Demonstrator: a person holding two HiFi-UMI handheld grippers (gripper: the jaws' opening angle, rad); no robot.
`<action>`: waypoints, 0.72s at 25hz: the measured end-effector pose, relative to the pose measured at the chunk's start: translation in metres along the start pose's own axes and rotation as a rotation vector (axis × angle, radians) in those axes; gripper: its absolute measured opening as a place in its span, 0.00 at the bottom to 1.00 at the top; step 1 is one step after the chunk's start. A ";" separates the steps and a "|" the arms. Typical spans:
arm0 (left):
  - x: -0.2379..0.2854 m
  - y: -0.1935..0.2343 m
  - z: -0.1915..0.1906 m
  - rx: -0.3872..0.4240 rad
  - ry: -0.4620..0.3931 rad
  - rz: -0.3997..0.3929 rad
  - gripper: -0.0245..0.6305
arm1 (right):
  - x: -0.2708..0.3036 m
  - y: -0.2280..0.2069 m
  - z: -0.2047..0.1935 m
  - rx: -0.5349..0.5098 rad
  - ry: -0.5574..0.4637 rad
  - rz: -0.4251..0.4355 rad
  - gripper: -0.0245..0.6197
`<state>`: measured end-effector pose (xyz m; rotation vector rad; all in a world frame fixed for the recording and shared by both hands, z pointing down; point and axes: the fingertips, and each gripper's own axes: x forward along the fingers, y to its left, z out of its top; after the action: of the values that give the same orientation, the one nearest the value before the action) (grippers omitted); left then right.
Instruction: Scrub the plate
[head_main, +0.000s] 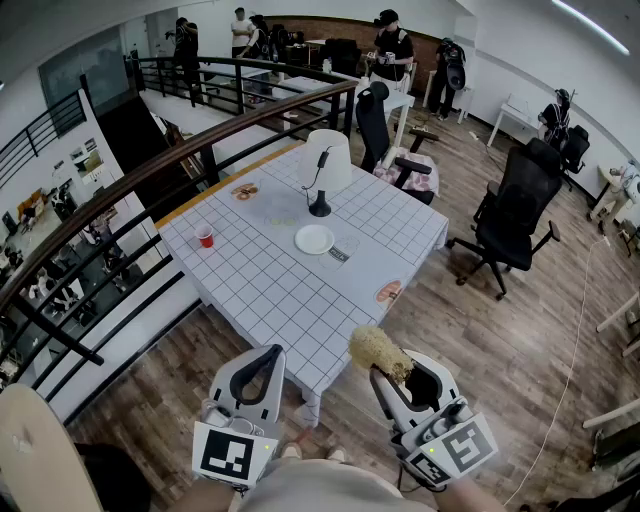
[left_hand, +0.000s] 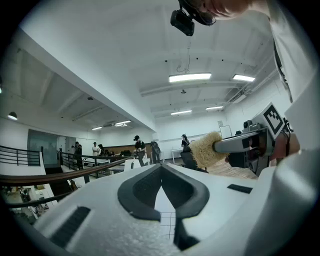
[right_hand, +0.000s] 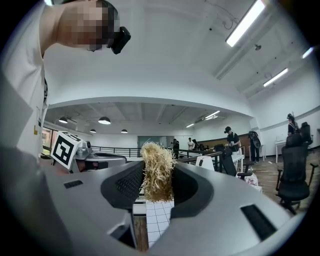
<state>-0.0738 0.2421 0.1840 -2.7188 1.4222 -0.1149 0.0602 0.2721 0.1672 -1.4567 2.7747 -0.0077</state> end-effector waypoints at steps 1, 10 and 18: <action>0.000 -0.001 0.000 0.001 0.001 0.000 0.06 | -0.001 0.001 0.000 0.000 0.000 0.002 0.26; -0.002 -0.006 -0.003 -0.002 0.015 0.000 0.06 | -0.005 0.000 -0.007 -0.001 0.020 0.003 0.27; -0.004 -0.020 -0.004 0.000 0.031 0.000 0.06 | -0.015 -0.004 -0.011 0.007 0.034 0.006 0.27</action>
<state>-0.0606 0.2567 0.1893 -2.7283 1.4299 -0.1573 0.0715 0.2819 0.1786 -1.4612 2.8026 -0.0423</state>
